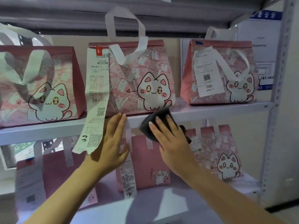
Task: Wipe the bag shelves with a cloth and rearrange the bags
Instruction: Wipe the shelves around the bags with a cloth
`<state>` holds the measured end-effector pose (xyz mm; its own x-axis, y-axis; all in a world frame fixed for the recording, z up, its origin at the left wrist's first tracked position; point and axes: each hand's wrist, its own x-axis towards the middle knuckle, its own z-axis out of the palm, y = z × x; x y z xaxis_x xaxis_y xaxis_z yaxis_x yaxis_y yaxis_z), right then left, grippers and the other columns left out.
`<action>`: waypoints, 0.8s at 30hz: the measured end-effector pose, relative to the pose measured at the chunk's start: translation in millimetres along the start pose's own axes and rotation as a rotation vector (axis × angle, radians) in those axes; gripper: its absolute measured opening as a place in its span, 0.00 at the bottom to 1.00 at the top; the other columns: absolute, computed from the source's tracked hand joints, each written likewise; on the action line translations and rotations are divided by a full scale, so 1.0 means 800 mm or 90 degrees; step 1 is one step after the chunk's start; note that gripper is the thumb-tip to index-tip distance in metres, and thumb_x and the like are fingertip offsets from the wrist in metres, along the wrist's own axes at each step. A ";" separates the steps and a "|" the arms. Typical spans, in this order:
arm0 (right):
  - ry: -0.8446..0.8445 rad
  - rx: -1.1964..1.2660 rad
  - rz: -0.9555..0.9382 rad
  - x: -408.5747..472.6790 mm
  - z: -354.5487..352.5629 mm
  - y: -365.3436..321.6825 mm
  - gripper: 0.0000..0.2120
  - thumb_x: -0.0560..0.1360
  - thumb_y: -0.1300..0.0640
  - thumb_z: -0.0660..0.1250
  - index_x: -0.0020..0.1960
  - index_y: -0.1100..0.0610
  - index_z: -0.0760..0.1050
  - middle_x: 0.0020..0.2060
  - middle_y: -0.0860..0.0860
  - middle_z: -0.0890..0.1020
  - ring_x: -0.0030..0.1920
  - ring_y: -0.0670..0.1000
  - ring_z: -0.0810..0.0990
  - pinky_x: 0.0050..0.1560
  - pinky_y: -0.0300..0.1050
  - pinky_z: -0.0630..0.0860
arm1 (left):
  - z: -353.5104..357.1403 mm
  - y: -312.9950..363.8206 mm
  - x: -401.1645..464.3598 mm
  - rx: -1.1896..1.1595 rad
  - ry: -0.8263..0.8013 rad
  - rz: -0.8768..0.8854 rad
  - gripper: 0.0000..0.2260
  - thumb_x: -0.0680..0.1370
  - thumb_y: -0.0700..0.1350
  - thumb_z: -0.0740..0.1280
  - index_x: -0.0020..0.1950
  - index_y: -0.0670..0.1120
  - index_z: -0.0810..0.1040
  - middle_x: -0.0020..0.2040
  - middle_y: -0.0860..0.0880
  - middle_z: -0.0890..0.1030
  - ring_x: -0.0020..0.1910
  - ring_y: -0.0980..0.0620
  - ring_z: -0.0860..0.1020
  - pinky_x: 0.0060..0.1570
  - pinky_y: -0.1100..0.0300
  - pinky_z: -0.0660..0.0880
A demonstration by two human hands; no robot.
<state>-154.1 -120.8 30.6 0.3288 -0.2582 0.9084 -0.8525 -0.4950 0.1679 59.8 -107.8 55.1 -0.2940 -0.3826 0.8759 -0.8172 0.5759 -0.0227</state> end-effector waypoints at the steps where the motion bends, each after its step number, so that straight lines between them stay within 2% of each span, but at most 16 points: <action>1: -0.002 0.006 -0.026 0.005 0.005 -0.015 0.26 0.75 0.60 0.58 0.74 0.53 0.63 0.73 0.53 0.66 0.73 0.59 0.62 0.67 0.60 0.67 | -0.002 -0.003 0.000 0.007 -0.001 -0.006 0.33 0.70 0.45 0.63 0.73 0.37 0.60 0.71 0.38 0.60 0.70 0.38 0.61 0.72 0.51 0.57; 3: -0.006 0.015 -0.058 0.013 0.010 -0.031 0.26 0.76 0.60 0.58 0.74 0.52 0.63 0.73 0.52 0.66 0.74 0.59 0.62 0.67 0.59 0.65 | -0.008 -0.006 -0.002 0.019 -0.011 -0.042 0.34 0.69 0.40 0.68 0.73 0.44 0.61 0.69 0.35 0.61 0.66 0.37 0.65 0.66 0.45 0.65; 6: -0.021 -0.019 -0.117 0.009 0.006 -0.008 0.26 0.76 0.60 0.60 0.73 0.51 0.64 0.72 0.52 0.67 0.74 0.58 0.61 0.68 0.59 0.64 | -0.020 -0.010 -0.005 0.025 -0.029 -0.040 0.37 0.67 0.34 0.71 0.73 0.45 0.62 0.66 0.34 0.65 0.61 0.45 0.66 0.58 0.49 0.67; 8: -0.033 -0.045 -0.140 -0.002 0.002 0.016 0.24 0.76 0.60 0.59 0.72 0.52 0.66 0.72 0.52 0.67 0.74 0.58 0.61 0.68 0.61 0.65 | -0.027 -0.016 -0.005 0.041 -0.048 -0.031 0.33 0.70 0.40 0.68 0.74 0.44 0.61 0.66 0.36 0.67 0.63 0.46 0.65 0.60 0.50 0.67; 10: -0.023 -0.043 -0.121 -0.006 0.000 0.024 0.23 0.77 0.60 0.57 0.72 0.52 0.67 0.72 0.52 0.68 0.73 0.58 0.62 0.66 0.62 0.66 | -0.029 -0.017 -0.006 0.029 -0.062 -0.054 0.33 0.71 0.45 0.63 0.75 0.44 0.58 0.68 0.40 0.66 0.65 0.46 0.65 0.65 0.47 0.65; 13: 0.012 -0.047 -0.068 0.004 0.006 -0.009 0.25 0.76 0.61 0.58 0.72 0.51 0.66 0.72 0.53 0.68 0.73 0.60 0.63 0.67 0.62 0.66 | -0.022 -0.009 -0.006 0.012 -0.059 -0.074 0.35 0.69 0.42 0.65 0.74 0.40 0.58 0.68 0.38 0.65 0.66 0.44 0.63 0.66 0.40 0.64; 16: -0.002 -0.036 -0.099 0.013 0.016 -0.048 0.26 0.76 0.60 0.57 0.74 0.49 0.63 0.73 0.52 0.66 0.74 0.60 0.61 0.69 0.62 0.63 | -0.018 -0.006 -0.007 -0.045 -0.066 -0.085 0.33 0.69 0.43 0.62 0.73 0.35 0.59 0.68 0.34 0.64 0.68 0.40 0.62 0.66 0.35 0.64; 20: -0.032 -0.074 -0.136 0.012 0.008 -0.024 0.25 0.77 0.59 0.58 0.73 0.49 0.64 0.73 0.51 0.66 0.74 0.58 0.61 0.68 0.60 0.63 | -0.021 -0.012 -0.007 -0.060 -0.073 -0.057 0.34 0.69 0.46 0.61 0.74 0.39 0.58 0.68 0.43 0.62 0.67 0.42 0.62 0.65 0.37 0.64; 22: -0.035 -0.091 -0.098 0.001 0.001 0.001 0.28 0.75 0.61 0.59 0.74 0.49 0.62 0.73 0.52 0.65 0.74 0.58 0.60 0.68 0.62 0.64 | -0.024 -0.008 -0.008 -0.051 -0.069 -0.067 0.35 0.69 0.45 0.63 0.74 0.40 0.57 0.69 0.41 0.62 0.67 0.43 0.61 0.65 0.35 0.64; 24: -0.032 -0.106 -0.054 -0.014 -0.004 0.028 0.30 0.73 0.64 0.60 0.74 0.51 0.62 0.73 0.53 0.65 0.74 0.59 0.61 0.68 0.62 0.64 | -0.027 -0.010 -0.009 0.047 -0.087 -0.091 0.37 0.70 0.49 0.64 0.76 0.45 0.55 0.70 0.40 0.62 0.69 0.43 0.61 0.64 0.35 0.65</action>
<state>-178.6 -126.4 25.1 0.4182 -0.2648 0.8689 -0.8752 -0.3737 0.3073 79.1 -94.3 59.1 -0.2337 -0.5540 0.7990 -0.8879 0.4565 0.0568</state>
